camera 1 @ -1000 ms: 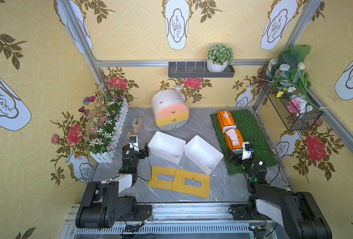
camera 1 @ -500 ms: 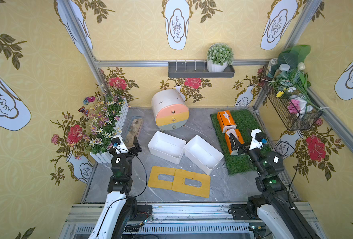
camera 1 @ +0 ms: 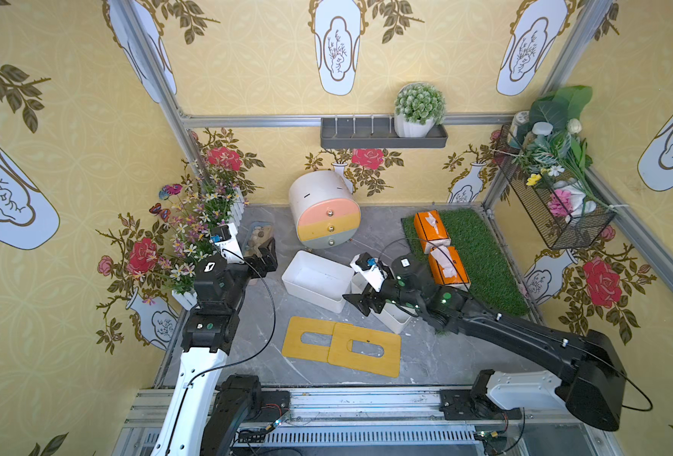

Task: Put the tissue paper into the tissue box
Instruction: Move the tissue box to the center of the board.

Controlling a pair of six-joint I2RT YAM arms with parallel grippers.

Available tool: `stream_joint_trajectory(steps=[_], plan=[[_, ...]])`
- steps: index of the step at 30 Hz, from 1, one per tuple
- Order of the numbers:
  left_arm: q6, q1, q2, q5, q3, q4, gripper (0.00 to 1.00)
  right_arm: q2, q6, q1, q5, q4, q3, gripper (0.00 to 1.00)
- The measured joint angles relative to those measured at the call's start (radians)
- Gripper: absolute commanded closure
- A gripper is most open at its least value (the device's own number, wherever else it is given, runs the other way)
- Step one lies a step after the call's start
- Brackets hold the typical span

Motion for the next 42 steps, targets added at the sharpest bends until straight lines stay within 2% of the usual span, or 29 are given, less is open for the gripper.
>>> stream_joint_trajectory(steps=[6, 10, 14, 23, 30, 35, 42], plan=[[0.101, 0.000, 0.027, 0.074, 0.045, -0.135, 0.00, 0.093, 0.006, -0.043, 0.003, -0.091, 0.017, 0.32], [0.156, 0.000, 0.040, 0.108, 0.042, -0.216, 0.00, 0.117, 0.031, -0.110, -0.024, -0.121, 0.006, 0.38], [0.176, 0.000, 0.027, 0.119, 0.013, -0.269, 0.00, 0.148, 0.035, -0.121, -0.059, -0.164, 0.001, 0.43], [0.182, 0.000, -0.080, 0.122, -0.038, -0.348, 0.00, 0.230, 0.034, -0.142, -0.063, -0.222, 0.031, 0.70], [0.182, 0.000, -0.130, 0.113, -0.064, -0.377, 0.00, 0.282, 0.012, -0.153, -0.026, -0.257, 0.061, 1.00], [0.182, 0.000, -0.133, 0.110, -0.062, -0.402, 0.00, 0.293, -0.055, -0.161, -0.036, -0.275, 0.087, 1.00], [0.182, 0.000, -0.146, 0.102, -0.063, -0.420, 0.00, 0.408, -0.164, -0.058, -0.074, -0.300, 0.212, 1.00]])
